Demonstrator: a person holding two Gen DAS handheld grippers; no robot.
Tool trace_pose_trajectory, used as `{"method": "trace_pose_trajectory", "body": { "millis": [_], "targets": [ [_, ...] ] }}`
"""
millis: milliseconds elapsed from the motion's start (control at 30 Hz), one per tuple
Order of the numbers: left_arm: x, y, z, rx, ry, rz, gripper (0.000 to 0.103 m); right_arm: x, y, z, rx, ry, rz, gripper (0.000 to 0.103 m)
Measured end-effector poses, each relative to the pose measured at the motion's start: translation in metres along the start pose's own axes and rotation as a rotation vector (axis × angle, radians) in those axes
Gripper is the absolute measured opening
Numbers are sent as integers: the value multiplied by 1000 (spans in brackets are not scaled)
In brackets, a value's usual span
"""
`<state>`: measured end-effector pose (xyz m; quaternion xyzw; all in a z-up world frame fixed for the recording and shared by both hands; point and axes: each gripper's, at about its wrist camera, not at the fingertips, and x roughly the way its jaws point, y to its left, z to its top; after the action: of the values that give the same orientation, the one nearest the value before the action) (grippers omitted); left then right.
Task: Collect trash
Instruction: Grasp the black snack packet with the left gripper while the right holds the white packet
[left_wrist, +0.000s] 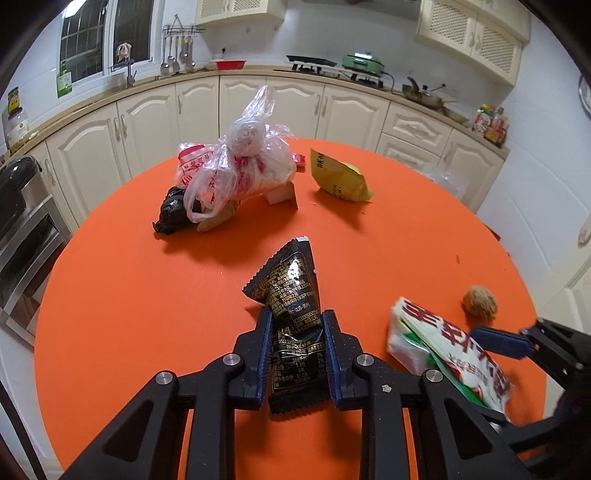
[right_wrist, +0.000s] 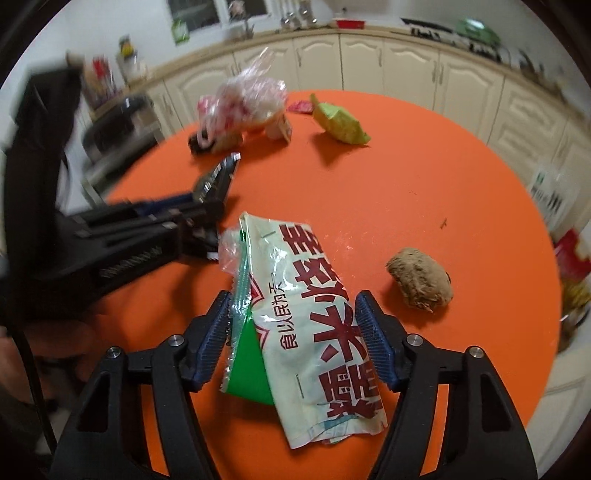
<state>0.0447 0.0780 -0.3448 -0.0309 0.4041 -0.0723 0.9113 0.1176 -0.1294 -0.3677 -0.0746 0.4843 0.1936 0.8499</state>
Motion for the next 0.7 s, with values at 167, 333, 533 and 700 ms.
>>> {"method": "trace_pose_trajectory", "body": {
  "millis": [167, 333, 533, 700],
  "targets": [
    [-14, -3, -6, -11, -5, -4, 21, 5, -2, -2, -3, 9, -51, 54],
    [-28, -5, -13, -11, -10, -10, 21, -3, -25, -4, 88, 2, 3, 25],
    [-44, -10, -16, 0, -26, -20, 21, -14, -35, -14, 174, -47, 94, 24],
    [-61, -18, -16, 21, -57, -27, 21, -26, -38, -16, 215, -82, 137, 23]
  ]
}}
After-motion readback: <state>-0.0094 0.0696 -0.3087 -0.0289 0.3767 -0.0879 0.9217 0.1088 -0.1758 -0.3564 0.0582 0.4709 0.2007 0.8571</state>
